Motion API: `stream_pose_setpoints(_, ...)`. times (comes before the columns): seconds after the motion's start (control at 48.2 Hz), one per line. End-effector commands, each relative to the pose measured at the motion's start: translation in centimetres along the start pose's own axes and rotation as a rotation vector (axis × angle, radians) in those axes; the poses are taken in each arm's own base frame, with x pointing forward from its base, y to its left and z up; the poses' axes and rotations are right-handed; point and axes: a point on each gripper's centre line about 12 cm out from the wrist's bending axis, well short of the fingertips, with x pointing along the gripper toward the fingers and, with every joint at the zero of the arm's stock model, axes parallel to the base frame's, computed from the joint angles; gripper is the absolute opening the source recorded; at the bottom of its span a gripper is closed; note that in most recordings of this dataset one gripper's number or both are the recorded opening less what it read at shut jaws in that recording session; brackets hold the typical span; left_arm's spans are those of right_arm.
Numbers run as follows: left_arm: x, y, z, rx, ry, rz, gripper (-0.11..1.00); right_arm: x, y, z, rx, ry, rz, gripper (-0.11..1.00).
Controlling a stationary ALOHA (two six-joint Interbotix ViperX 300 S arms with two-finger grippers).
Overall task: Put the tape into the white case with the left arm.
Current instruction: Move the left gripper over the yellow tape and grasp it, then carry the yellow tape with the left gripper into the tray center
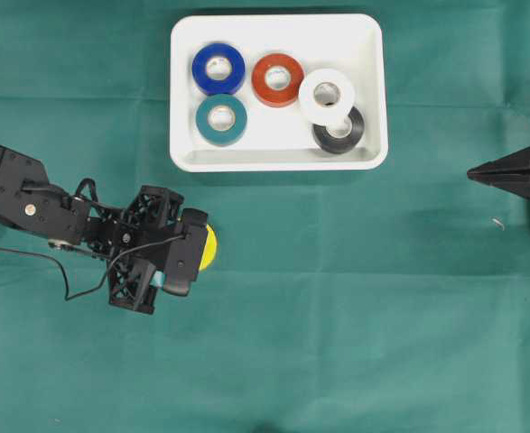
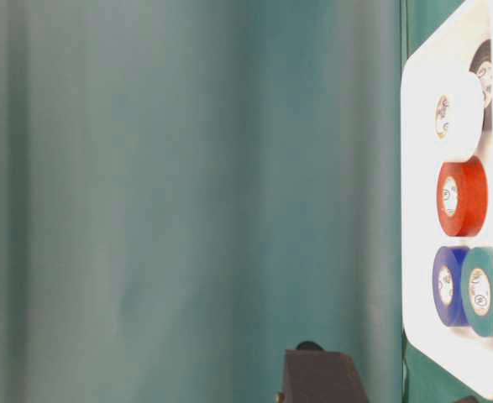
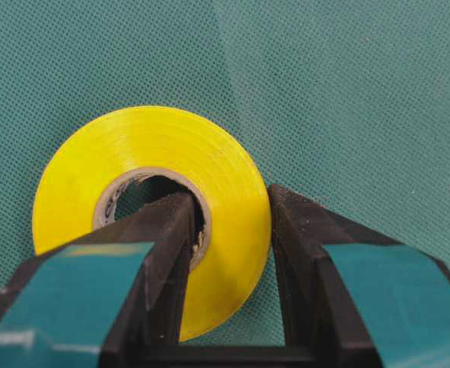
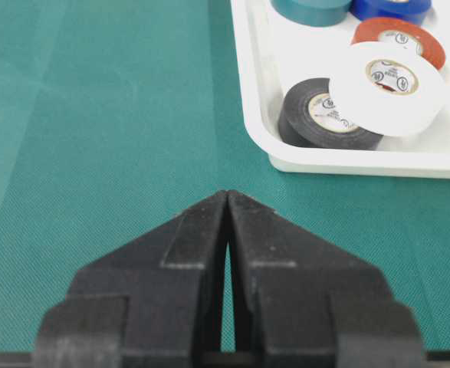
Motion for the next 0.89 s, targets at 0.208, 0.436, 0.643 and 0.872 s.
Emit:
stream_pose_setpoints(0.208,-2.8,0.0,2.9,0.000,-0.100,0.000,0.26,0.1,0.0,0.5,-0.001,-0.015,0.000,-0.09)
stream_pose_setpoints(0.436,-6.1,-0.1,4.5,0.002,-0.175,-0.001,0.26,0.1,0.0,0.5,-0.003,-0.014,0.000,-0.09)
stream_pose_setpoints(0.643,-6.8,0.4,5.3,0.002,-0.195,0.009,0.26,0.1,0.0,0.5,-0.003,-0.014,0.000,-0.09)
stream_pose_setpoints(0.872,-6.3,3.4,5.9,-0.058,-0.192,0.064,0.26,0.1,0.0,0.5,-0.001,-0.015,0.000,-0.09)
